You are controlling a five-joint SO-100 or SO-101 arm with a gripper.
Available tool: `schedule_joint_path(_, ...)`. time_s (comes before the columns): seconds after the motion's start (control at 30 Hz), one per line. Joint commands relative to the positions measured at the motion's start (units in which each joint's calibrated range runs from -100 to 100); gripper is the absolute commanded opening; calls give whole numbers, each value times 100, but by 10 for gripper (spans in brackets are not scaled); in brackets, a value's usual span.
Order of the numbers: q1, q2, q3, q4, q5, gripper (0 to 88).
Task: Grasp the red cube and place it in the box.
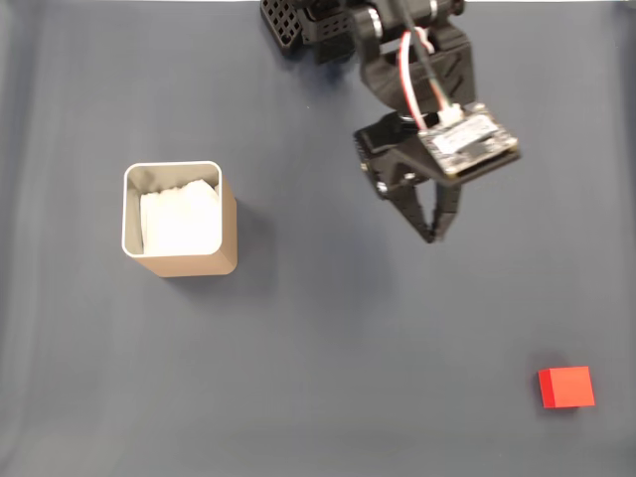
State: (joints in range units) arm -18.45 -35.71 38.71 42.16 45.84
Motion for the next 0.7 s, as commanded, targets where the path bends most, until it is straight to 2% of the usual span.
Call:
schedule_joint_path(0.0, -196, 166, -598, 39, 0, 1)
schedule_joint_path(0.33, -530, 832, -1191, -2, -83, 27)
schedule_joint_path(0.67, -601, 1793, -2257, 573, -210, 57)
